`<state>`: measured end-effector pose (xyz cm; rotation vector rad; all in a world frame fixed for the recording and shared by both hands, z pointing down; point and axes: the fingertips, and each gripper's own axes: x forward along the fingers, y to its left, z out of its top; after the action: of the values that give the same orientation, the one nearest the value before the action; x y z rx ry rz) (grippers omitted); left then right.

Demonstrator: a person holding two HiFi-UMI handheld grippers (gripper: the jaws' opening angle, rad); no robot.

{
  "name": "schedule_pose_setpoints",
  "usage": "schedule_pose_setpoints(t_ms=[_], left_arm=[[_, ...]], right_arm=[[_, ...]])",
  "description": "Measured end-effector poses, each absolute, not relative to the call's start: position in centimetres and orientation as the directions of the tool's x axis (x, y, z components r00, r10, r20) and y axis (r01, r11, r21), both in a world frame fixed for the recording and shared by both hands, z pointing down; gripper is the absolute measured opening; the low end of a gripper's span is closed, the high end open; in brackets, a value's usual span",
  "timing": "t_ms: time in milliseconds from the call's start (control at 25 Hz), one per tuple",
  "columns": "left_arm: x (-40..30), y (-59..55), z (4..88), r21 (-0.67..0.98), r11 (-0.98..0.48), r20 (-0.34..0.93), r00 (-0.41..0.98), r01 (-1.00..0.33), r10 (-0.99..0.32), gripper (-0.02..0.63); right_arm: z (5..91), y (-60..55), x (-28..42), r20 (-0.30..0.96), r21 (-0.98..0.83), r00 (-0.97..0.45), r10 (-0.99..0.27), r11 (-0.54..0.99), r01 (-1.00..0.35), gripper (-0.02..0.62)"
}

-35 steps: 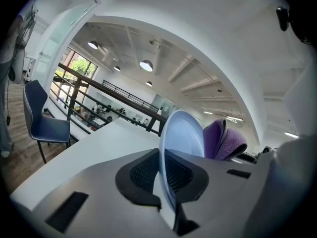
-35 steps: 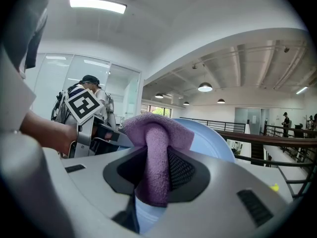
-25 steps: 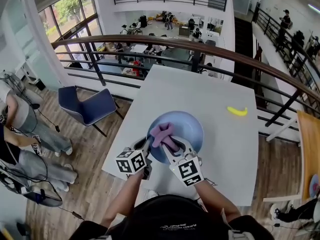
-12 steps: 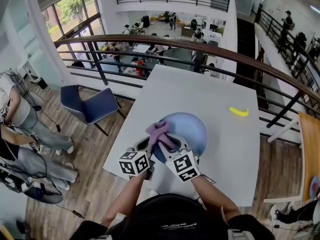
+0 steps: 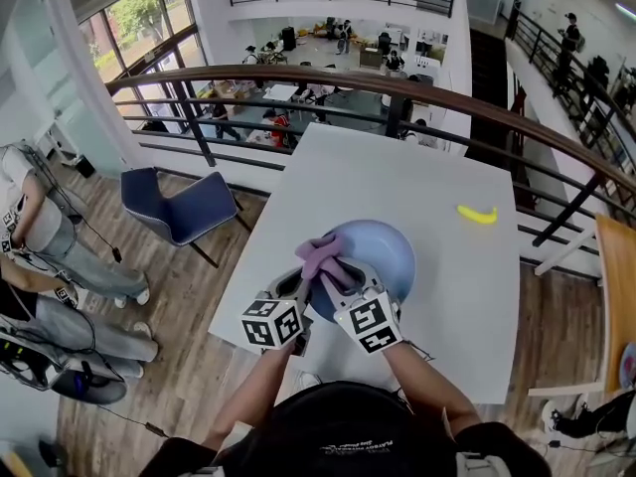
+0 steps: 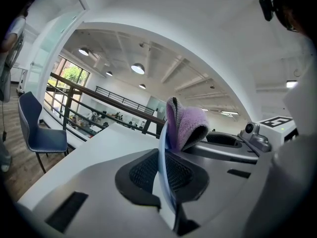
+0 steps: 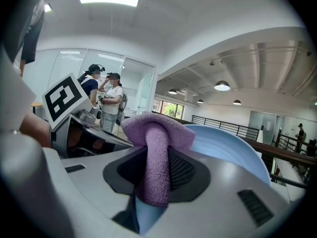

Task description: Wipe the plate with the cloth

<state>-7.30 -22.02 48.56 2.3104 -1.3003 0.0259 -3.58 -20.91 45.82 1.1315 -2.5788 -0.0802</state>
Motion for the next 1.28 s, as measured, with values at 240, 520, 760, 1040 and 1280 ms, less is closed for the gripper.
schedule_pose_setpoints(t_ms=[240,520,760,1040,1280], left_arm=[[-7.6,-21.9,48.6,0.399,-0.435,0.248,0.552,-0.807,-0.796,0.032],[-7.5,-21.5,48.5,0.395,-0.434,0.246,0.548,-0.810,-0.799,0.032],[-8.4,-21.4,48.8,0.400,-0.421,0.247,0.538,-0.814,-0.806,0.032],[-8.3,-21.5,49.2,0.399,-0.405,0.253,0.524,-0.823,-0.814,0.032],[-8.6,-21.9,48.6,0.402,-0.396,0.252,0.516,-0.826,-0.819,0.032]], right_arm=[[45.7,-22.3,-1.4,0.272,0.168,-0.577,-0.770,0.628,-0.760,0.114],[45.7,-23.3,2.6,0.291,0.163,-0.481,-0.827,0.538,-0.827,0.114],[47.4,-23.5,5.4,0.332,0.171,-0.401,-0.853,0.473,-0.864,0.114],[47.6,-23.6,6.0,0.325,0.158,-0.401,-0.856,0.467,-0.870,0.114],[45.5,-21.7,2.7,0.270,0.114,-0.485,-0.832,0.527,-0.842,0.114]])
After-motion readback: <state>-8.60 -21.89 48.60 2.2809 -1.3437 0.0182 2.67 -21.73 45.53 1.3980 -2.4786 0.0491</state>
